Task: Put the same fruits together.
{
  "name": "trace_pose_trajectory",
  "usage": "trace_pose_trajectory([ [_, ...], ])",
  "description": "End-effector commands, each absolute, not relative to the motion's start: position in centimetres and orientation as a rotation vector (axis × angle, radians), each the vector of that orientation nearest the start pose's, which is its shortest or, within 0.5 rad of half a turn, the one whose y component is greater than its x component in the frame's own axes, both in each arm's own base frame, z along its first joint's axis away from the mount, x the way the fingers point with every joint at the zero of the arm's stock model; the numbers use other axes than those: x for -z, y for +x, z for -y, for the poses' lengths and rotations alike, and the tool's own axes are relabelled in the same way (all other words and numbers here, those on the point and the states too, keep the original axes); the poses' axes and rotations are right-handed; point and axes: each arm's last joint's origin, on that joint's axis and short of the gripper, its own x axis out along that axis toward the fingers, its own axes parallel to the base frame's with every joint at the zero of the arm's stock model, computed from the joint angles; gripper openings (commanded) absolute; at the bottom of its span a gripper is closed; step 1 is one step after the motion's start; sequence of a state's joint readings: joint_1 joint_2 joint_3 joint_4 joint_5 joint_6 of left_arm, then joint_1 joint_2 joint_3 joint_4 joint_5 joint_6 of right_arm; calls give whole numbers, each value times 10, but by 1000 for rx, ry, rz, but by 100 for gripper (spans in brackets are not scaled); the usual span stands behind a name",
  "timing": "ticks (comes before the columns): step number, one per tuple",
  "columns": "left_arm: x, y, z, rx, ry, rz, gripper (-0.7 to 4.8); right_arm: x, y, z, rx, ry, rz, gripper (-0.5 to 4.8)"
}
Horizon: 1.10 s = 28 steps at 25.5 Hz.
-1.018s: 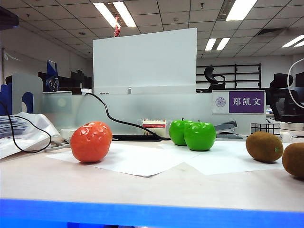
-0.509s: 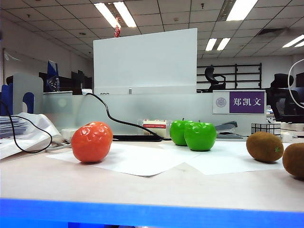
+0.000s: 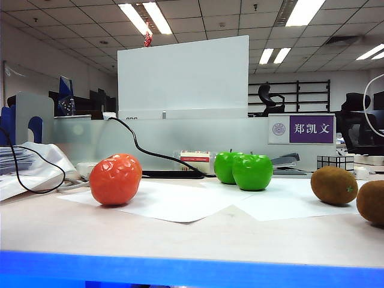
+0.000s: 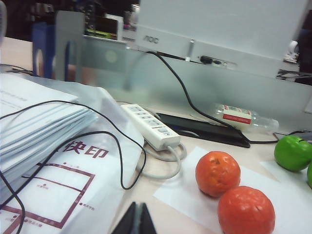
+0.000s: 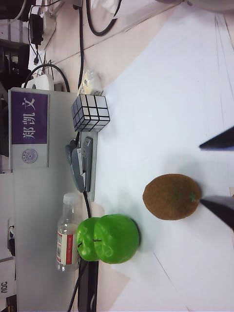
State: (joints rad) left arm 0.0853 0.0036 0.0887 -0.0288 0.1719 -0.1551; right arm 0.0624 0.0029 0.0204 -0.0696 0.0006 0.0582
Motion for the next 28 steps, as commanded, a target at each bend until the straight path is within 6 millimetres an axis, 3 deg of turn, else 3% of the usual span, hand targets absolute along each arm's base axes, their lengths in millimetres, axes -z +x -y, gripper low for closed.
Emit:
trace_pose_trajectory([
  [1,-192,91,-2,106,-148,59,-4,-166,96,-6,-57,55,-36,126],
  [28,-192,91,4,174,-151,54,-4,-165,96,9,98,58,-34,126],
])
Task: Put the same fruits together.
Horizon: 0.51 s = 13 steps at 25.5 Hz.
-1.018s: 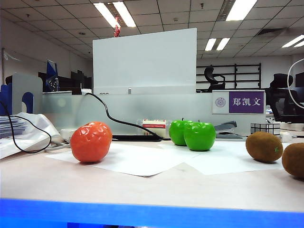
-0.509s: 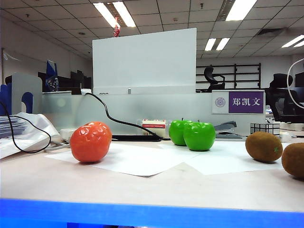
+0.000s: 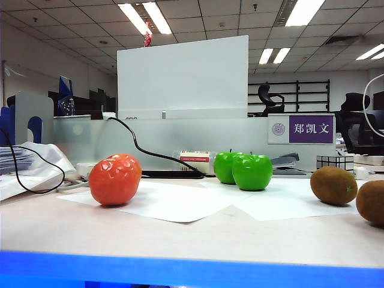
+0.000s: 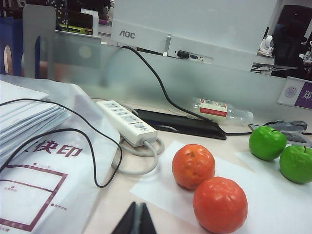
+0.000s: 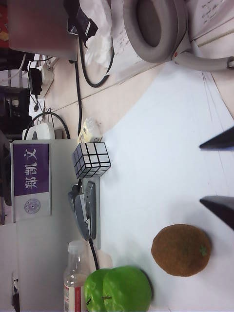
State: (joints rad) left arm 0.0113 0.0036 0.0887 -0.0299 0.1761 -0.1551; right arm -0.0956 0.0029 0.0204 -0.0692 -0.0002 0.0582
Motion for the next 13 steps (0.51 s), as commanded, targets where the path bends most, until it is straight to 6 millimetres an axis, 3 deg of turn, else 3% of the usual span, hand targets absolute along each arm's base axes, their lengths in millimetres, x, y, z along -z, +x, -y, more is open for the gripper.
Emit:
trace_pose_trajectory([
  [1,-192,91,4,174,-151,54,-4,-164,96,9,98,58,-36,126],
  [13,-192,91,4,174,-151,55,-4,-160,96,9,94,59,-66,126],
])
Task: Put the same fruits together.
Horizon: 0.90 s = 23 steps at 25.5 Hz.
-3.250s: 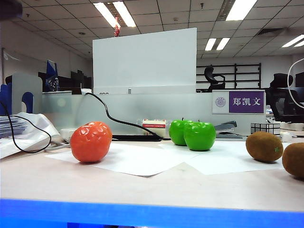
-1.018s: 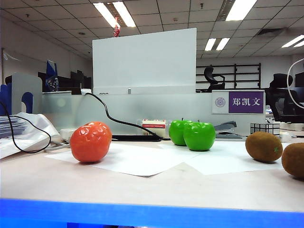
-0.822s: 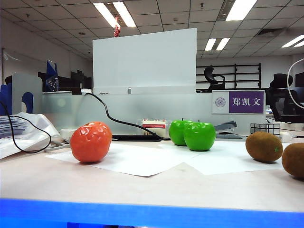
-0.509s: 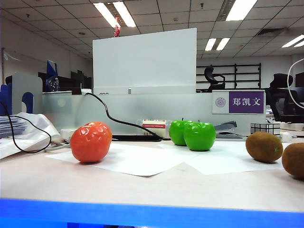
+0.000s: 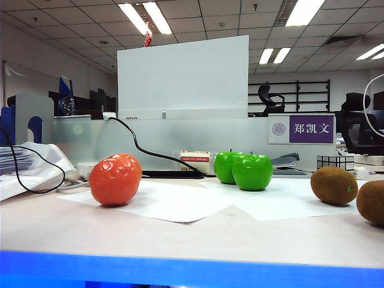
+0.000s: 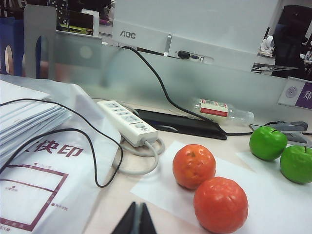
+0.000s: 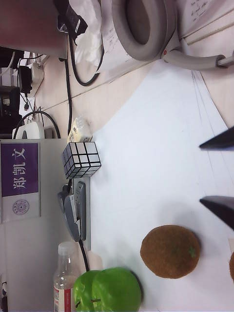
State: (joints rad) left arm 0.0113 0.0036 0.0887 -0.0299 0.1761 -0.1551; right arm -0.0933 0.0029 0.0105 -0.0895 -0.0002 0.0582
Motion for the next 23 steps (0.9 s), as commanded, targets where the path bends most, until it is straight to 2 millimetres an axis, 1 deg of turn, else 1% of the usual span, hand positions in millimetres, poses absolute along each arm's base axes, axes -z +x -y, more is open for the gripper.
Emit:
trace_pose_trajectory([
  [1,-192,91,4,174,-150,54,-4,-160,96,9,94,59,-66,126],
  [6,-188,92,4,173,-151,49,-4,-158,97,9,94,60,-76,126],
  [8,-182,93,4,172,-152,34,-4,-158,97,9,94,60,-76,126],
  [11,-168,96,4,169,-157,-8,-4,-158,97,9,94,60,-76,126],
  [16,-151,96,4,155,-171,-166,-4,-158,97,9,94,60,-76,126],
  [23,-151,96,4,155,-171,-166,-4,-158,97,9,95,60,-77,126],
])
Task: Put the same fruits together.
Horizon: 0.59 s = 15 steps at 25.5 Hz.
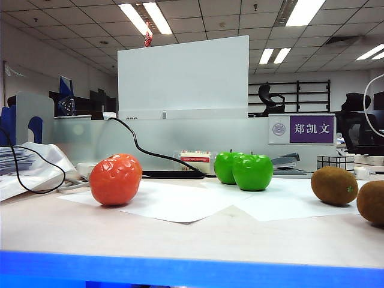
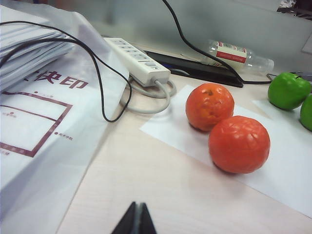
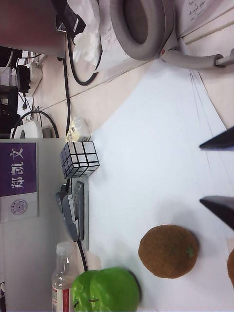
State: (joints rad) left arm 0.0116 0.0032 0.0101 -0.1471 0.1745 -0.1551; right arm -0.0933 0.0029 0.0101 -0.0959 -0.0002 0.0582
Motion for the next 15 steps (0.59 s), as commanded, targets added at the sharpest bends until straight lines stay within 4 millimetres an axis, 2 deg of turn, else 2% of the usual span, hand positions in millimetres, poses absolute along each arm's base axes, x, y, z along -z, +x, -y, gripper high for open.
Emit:
trace_pose_trajectory([
  [1,-151,96,4,155,-171,-166,-4,-158,97,9,95,60,-77,126],
  [15,-151,95,9,210,-168,-169,-4,-158,97,9,96,60,-77,126],
])
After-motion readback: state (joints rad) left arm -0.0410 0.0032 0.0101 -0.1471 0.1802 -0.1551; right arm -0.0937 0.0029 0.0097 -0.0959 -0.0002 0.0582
